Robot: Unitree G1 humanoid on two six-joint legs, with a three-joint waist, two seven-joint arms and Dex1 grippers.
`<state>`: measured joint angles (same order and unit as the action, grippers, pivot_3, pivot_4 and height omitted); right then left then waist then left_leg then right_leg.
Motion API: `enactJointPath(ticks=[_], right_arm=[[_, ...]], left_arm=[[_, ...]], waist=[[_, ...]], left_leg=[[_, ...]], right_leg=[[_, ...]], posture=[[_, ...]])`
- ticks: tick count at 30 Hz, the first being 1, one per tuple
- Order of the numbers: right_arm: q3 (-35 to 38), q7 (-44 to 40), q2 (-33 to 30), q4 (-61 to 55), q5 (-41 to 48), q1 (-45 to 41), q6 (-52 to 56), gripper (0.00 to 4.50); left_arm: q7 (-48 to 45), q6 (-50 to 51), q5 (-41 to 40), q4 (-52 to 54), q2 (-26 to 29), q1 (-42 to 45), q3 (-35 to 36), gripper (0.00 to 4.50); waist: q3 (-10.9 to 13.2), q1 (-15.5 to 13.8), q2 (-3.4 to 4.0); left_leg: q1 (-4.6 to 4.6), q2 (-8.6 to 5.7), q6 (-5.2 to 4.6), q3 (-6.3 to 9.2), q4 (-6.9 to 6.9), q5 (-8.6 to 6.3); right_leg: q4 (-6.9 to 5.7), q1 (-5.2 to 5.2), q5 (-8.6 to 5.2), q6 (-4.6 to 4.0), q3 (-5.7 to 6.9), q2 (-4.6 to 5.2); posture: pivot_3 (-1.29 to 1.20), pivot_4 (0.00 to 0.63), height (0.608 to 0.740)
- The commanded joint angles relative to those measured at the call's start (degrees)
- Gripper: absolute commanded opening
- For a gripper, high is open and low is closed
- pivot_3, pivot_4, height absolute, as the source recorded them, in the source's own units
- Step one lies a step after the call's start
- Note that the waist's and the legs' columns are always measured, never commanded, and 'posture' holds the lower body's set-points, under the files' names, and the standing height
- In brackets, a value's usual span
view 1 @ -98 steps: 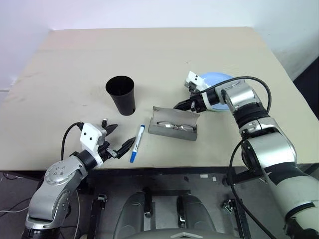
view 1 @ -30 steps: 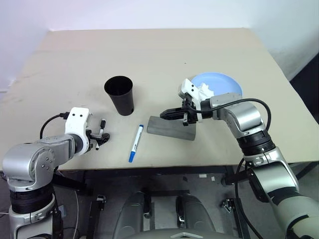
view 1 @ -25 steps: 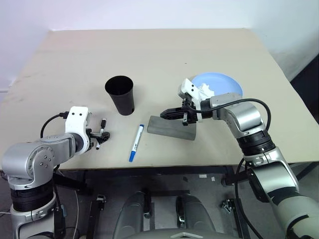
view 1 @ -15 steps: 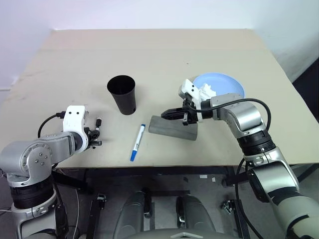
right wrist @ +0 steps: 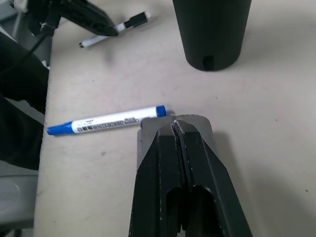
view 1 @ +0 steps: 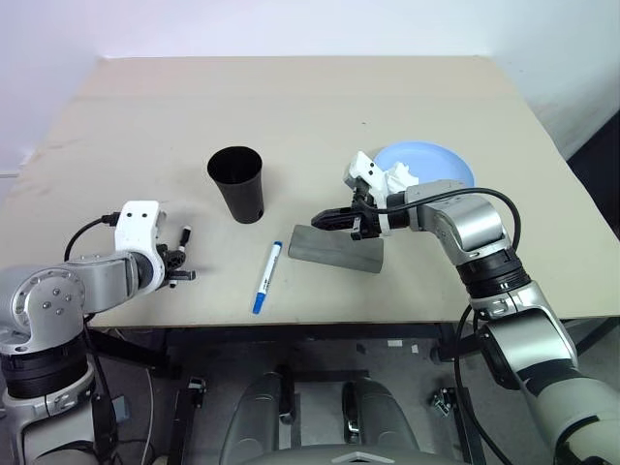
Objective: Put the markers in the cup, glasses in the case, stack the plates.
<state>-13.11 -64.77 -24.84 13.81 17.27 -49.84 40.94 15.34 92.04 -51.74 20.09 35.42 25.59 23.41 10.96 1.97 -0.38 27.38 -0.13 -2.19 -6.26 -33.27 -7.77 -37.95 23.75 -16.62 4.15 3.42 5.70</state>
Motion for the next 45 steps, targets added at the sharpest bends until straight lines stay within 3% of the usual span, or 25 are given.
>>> enactJointPath(ticks=[1,5,13,17,19,31,45], right_arm=[[3.47,-1.9,-1.61,-3.96,3.35,0.22,-0.12,0.0],[4.34,-2.48,-2.68,-5.92,4.85,1.44,-0.31,0.0],[6.85,-0.02,-4.44,-8.29,4.97,4.55,-4.02,0.0],[15.08,2.09,-0.48,-11.48,9.06,6.96,-15.46,0.0],[17.09,2.98,-0.05,-13.17,10.95,7.83,-15.3,0.0],[15.88,4.53,-2.23,-17.78,13.06,12.41,-12.93,0.0],[13.16,7.02,-2.31,-17.59,11.06,13.29,-14.41,0.0]], left_arm=[[0.56,0.46,4.57,1.29,0.0,1.5,2.82,0.02],[-1.89,-5.08,9.29,2.33,-0.23,1.41,3.16,0.02],[-15.82,-37.83,19.04,3.42,-0.63,-0.93,-0.17,0.02],[-23.51,-47.29,19.34,2.54,-1.67,0.13,-1.98,0.02],[-27.36,-52.13,20.27,1.8,-1.72,0.12,-3.22,0.02],[-43.44,-58.72,17.21,-9.51,-0.45,5.8,-4.2,0.02],[-54.05,-72.2,16.81,-21.11,-9.87,13.34,-7.55,0.02]], waist=[[0.0,-0.02,0.0],[-0.01,-0.03,-0.04],[-0.01,-0.4,-0.06],[-0.01,-1.19,-0.06],[-0.01,-1.26,-0.05],[-0.03,-1.06,-0.08],[0.0,-1.22,-0.12]], left_leg=[[0.0,0.0,0.0,0.0,0.0,0.0],[0.01,0.0,0.02,-0.01,0.02,0.01],[0.09,0.0,0.02,-0.21,0.2,0.0],[0.15,0.0,0.02,-0.35,0.26,0.01],[0.15,0.01,0.02,-0.37,0.28,0.01],[0.11,0.02,0.0,-0.42,0.15,0.01],[0.08,0.01,-0.03,-0.29,-0.29,0.01]], right_leg=[[0.0,0.0,0.01,0.0,0.0,0.0],[0.0,-0.01,0.01,0.02,0.0,-0.02],[0.04,0.26,0.03,-0.05,-0.06,0.07],[0.08,0.38,0.05,-0.09,-0.14,0.09],[0.13,0.31,0.05,-0.08,-0.13,0.08],[0.25,-0.04,0.07,-0.08,-0.1,0.15],[0.33,-0.39,0.18,0.12,0.07,0.17]], posture=[[0.0,0.15,0.727],[0.0,0.15,0.727],[0.0,0.15,0.727],[0.0,0.15,0.727],[0.0,0.15,0.727],[0.0,0.15,0.727],[0.0,0.15,0.727]])
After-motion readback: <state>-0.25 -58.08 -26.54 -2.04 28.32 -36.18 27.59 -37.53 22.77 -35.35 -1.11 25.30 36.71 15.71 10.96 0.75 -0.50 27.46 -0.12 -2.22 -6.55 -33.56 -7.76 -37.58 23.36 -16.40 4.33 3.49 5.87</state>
